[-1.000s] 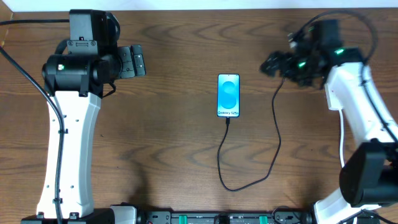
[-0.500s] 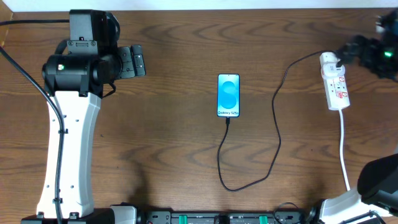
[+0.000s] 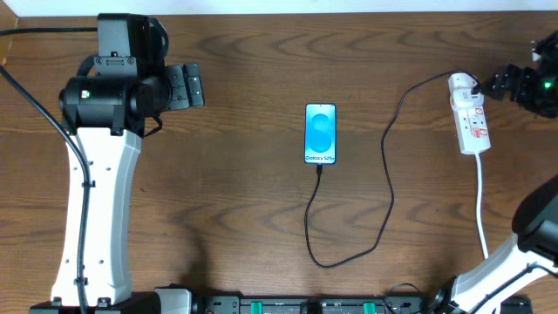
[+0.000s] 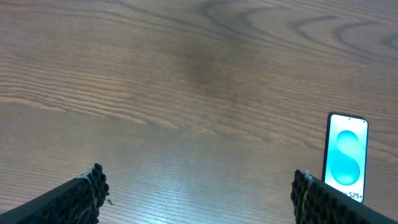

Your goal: Plug charger to phone and switch on socket

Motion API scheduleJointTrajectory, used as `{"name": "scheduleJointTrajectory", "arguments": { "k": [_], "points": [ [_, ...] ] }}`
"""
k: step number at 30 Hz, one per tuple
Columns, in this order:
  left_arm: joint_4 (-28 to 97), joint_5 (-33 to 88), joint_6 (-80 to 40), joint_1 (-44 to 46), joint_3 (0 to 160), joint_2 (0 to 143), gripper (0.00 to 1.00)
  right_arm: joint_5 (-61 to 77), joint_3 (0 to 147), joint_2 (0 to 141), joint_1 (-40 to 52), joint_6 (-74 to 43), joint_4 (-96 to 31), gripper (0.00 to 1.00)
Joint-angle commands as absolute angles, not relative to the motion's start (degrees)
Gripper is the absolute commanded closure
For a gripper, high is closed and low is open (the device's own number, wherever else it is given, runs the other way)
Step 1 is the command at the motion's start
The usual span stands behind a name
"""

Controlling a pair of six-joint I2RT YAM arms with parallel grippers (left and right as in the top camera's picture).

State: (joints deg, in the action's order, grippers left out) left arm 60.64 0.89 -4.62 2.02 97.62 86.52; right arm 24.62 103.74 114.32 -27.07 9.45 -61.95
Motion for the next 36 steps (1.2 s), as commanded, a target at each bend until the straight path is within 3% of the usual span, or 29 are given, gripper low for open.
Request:
{"name": "scheduleJointTrajectory", "arguments": {
  "k": [1,20,36],
  "points": [
    [60.82,-0.05,-4.29,1.85,97.73,86.48,0.04,25.19,103.59,118.24,-25.15,11.07,-59.46,0.01],
    [60.82,-0.05,-4.29,1.85,97.73,86.48,0.04,29.19,103.59,130.43,-23.51,14.26,-56.49,0.01],
    [60.82,-0.05,-4.29,1.85,97.73,86.48,0.04,32.73,103.59,131.17,-23.51,16.49,-56.07,0.01]
  ]
}}
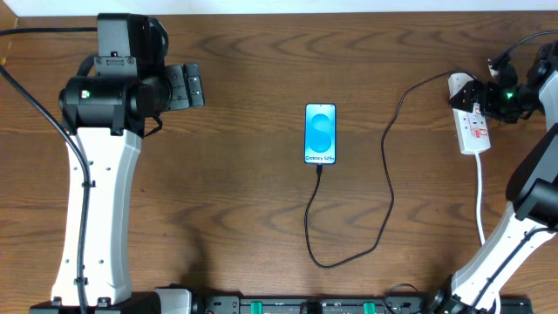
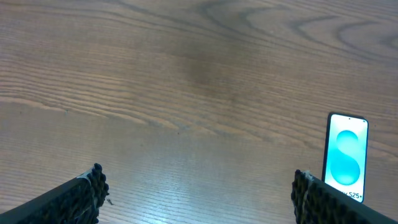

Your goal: Plug charger to phone and switch on socket

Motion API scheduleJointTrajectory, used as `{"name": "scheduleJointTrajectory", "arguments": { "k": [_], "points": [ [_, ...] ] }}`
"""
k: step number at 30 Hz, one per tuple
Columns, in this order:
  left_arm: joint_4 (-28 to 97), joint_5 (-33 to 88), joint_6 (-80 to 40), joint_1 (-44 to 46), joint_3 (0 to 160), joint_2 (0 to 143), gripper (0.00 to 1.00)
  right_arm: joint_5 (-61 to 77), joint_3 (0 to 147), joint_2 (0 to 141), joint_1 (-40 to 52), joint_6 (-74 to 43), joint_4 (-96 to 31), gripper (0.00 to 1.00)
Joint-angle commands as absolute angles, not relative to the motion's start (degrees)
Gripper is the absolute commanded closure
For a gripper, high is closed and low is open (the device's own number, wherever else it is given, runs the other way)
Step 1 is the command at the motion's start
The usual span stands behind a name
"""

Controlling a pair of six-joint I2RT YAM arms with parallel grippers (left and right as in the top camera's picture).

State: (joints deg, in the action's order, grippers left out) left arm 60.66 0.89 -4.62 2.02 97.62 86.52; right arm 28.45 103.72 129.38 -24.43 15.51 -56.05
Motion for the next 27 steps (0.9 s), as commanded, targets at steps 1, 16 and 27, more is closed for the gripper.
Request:
{"name": "scheduleJointTrajectory", "arguments": {
  "k": [1,16,27],
  "points": [
    [60.82,-0.05,-4.29,1.85,97.73,86.48,0.04,33.71,103.59,131.17,-23.53,17.23,-56.03,0.01],
    [60.82,-0.05,-4.29,1.85,97.73,86.48,0.04,38.06,103.33,131.17,-23.51,17.56,-56.25,0.01],
    [60.82,-0.05,-4.29,1.85,97.73,86.48,0.04,38.06,100.97,131.17,-21.67,16.32,-56.16,0.01]
  ]
}}
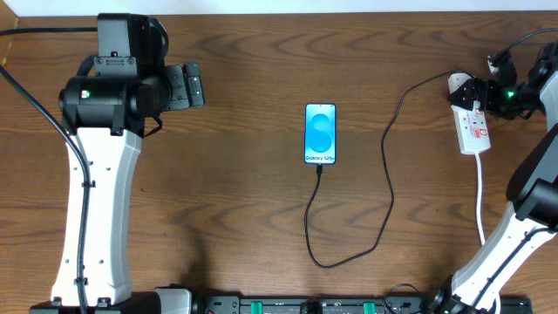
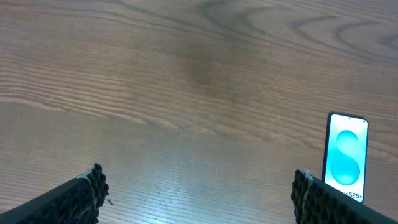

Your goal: Plug charger to phone and switch on socket

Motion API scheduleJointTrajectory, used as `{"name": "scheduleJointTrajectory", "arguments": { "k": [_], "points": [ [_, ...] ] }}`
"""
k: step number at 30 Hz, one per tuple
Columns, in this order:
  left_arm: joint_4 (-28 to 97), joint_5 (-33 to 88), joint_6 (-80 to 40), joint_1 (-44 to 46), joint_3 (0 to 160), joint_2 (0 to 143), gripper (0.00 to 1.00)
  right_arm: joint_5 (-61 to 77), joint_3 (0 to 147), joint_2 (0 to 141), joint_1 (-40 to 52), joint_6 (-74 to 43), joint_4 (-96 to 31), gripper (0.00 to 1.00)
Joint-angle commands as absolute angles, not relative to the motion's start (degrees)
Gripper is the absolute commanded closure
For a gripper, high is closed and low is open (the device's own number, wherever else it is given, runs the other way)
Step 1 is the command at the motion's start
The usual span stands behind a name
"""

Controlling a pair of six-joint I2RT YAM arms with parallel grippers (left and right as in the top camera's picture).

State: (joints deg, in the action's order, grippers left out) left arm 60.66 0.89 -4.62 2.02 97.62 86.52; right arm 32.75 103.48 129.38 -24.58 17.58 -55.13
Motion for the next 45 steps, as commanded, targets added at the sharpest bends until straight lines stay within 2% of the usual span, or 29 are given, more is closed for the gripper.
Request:
{"name": "scheduleJointTrajectory", "arguments": {
  "k": [1,23,34,45],
  "points": [
    [60.84,-0.05,-4.29,1.85,97.73,86.48,0.04,38.06,100.64,131.17,-21.43,16.32,-55.94,0.01],
    [60.82,-0.05,-4.29,1.85,97.73,86.48,0.04,37.47,95.90,131.17,-18.76,16.29,-51.66,0.01],
    [60.84,-0.05,-4.29,1.85,97.73,86.48,0.04,21.17,97.86,131.15,-18.81,12.51,-50.39,0.01],
    [60.82,-0.05,-4.29,1.85,97.73,86.48,0.04,22.57,97.86,131.15,-18.70,12.43,-51.44,0.01]
  ]
}}
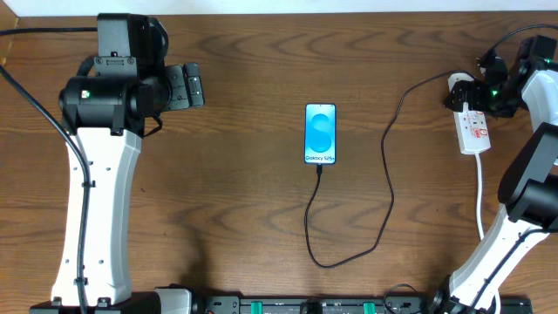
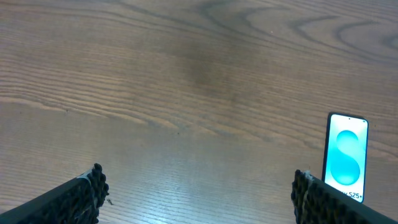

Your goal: Plug charger to phone and switch on socket

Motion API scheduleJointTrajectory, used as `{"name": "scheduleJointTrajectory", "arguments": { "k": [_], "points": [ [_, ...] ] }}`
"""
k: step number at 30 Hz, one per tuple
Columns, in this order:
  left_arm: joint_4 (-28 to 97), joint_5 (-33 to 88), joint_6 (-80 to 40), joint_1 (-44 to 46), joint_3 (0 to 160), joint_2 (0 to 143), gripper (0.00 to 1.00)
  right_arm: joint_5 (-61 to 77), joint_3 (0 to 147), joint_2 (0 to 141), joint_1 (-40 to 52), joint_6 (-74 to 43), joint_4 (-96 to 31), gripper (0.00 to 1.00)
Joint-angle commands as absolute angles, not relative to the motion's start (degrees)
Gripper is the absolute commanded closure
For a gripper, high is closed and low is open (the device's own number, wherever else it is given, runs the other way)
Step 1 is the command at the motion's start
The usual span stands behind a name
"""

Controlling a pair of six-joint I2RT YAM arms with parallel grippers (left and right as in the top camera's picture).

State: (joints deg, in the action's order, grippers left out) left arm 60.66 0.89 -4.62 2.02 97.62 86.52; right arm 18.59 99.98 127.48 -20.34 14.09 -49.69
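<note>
A phone (image 1: 320, 133) with a lit blue screen lies flat at mid-table, also in the left wrist view as the phone (image 2: 346, 158). A black charger cable (image 1: 390, 187) meets its near edge, loops toward the front and runs up to the white socket strip (image 1: 474, 129) at the right. My right gripper (image 1: 468, 92) sits over the strip's far end, by the plug; its jaws are too dark to read. My left gripper (image 1: 189, 85) hovers far left of the phone, open with nothing between its fingers (image 2: 87, 193).
The strip's white lead (image 1: 482, 205) runs down the right side toward the table's front edge. Dark wood table (image 1: 227, 201) lies between the left arm and the phone. A black rail (image 1: 305, 305) runs along the front.
My right gripper has shifted slightly left and toward the far end of the socket strip, its wrist turned further in. Phone, cable and left arm are unchanged.
At first my right gripper was off to the right of the strip, near the frame edge. Then it was over the strip's upper part and stayed there. Now it sits at the strip's far end by the plug. The left arm held still throughout.
</note>
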Motion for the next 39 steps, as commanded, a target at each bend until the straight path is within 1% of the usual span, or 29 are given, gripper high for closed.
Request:
{"name": "scheduleJointTrajectory", "arguments": {
  "k": [1,10,24,30,34,39],
  "points": [
    [60.82,-0.05,-4.29,1.85,97.73,86.48,0.04,23.70,97.86,131.15,-18.68,12.47,-51.66,0.01],
    [60.82,-0.05,-4.29,1.85,97.73,86.48,0.04,30.83,97.86,131.15,-18.26,12.43,-52.75,0.01],
    [60.84,-0.05,-4.29,1.85,97.73,86.48,0.04,30.79,97.82,131.15,-18.28,12.40,-55.57,0.01],
    [60.82,-0.05,-4.29,1.85,97.73,86.48,0.04,27.88,97.82,131.15,-18.28,12.49,-54.08,0.01],
    [60.82,-0.05,-4.29,1.85,97.73,86.48,0.04,23.42,97.82,131.15,-18.33,12.47,-52.03,0.01],
    [60.82,-0.05,-4.29,1.85,97.73,86.48,0.04,22.37,97.82,131.15,-18.33,12.47,-52.05,0.01]
  ]
}}
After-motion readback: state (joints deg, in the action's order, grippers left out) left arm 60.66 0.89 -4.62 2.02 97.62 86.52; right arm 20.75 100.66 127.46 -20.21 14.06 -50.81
